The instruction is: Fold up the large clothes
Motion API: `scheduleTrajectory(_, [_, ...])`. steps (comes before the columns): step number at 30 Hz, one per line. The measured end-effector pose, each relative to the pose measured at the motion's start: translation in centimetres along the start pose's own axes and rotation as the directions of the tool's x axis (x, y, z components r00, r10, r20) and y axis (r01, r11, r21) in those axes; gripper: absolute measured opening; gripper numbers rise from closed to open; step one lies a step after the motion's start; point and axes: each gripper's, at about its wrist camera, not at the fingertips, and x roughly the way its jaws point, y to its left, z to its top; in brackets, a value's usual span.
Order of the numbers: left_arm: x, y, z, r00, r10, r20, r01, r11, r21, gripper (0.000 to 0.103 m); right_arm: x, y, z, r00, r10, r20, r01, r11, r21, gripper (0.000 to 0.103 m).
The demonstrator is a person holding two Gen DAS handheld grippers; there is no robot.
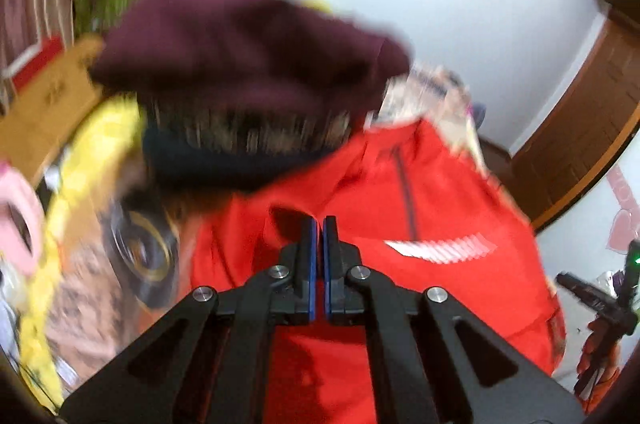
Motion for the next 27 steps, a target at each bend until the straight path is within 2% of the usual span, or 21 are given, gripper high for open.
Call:
scheduleTrajectory(4, [-2.7, 1.0, 1.8, 0.997, -0.005, 0.075, 0.005, 1.000, 0.004, 0.001, -0.2, 0.3, 0.5, 1.000, 0.010, 0.016, -0.010, 1.000, 0.000, 0.054])
scheduleTrajectory(7, [-2.6, 2.1, 1.7, 0.992, 0.088, 0.089, -0.090, 0.996, 0.021, 0.001, 0.2, 0.7, 0.4, 1.000, 0.011, 0.007, -0.011, 1.000, -0.014, 0.054])
scheduleTrajectory(10, [-0.9, 3.8, 0.3, 0.991, 0.130, 0.038, -0.130, 0.991, 0.006, 0.001, 1.2, 1.2, 0.1, 1.000, 0.013, -0.021, -0.013, 0.999, -0.032, 0.054])
scheduleTrajectory(13, [2.1, 5.8, -2.2, 0.982, 0.176, -0.064, -0.175, 0.984, 0.024, 0.001, 2.2, 1.4, -0.4, 0.998, 0.010, -0.056, -0.013, 0.999, -0.043, 0.054])
scheduleTrajectory(16, [5.0, 7.7, -5.1, 0.959, 0.231, -0.165, -0.226, 0.973, 0.052, 0.001, 2.8, 1.4, -0.9, 0.997, 0.010, -0.070, -0.013, 0.999, -0.041, 0.054])
scheduleTrajectory(18, [6.4, 8.7, -6.7, 0.942, 0.252, -0.222, -0.244, 0.968, 0.062, 0.001, 2.7, 1.1, -1.1, 0.998, 0.015, -0.065, -0.017, 0.999, -0.030, 0.058])
scheduleTrajectory(21, [8.9, 10.0, -9.3, 0.898, 0.316, -0.306, -0.302, 0.949, 0.094, 0.002, 2.7, 1.0, -1.0, 0.998, 0.008, -0.067, -0.010, 1.000, -0.030, 0.060])
scheduleTrajectory(24, [10.1, 11.1, -10.6, 0.863, 0.348, -0.367, -0.343, 0.936, 0.081, 0.002, 2.7, 1.2, -0.9, 0.998, 0.003, -0.069, -0.006, 0.999, -0.045, 0.060])
scheduleTrajectory(25, [10.2, 11.4, -10.8, 0.857, 0.351, -0.377, -0.351, 0.934, 0.071, 0.002, 2.6, 1.3, -0.9, 0.997, -0.001, -0.071, -0.003, 0.999, -0.054, 0.060])
scheduleTrajectory(27, [9.7, 11.5, -10.3, 0.863, 0.347, -0.368, -0.351, 0.934, 0.058, 0.005, 2.7, 1.5, -0.6, 0.997, -0.006, -0.076, 0.001, 0.998, -0.070, 0.060])
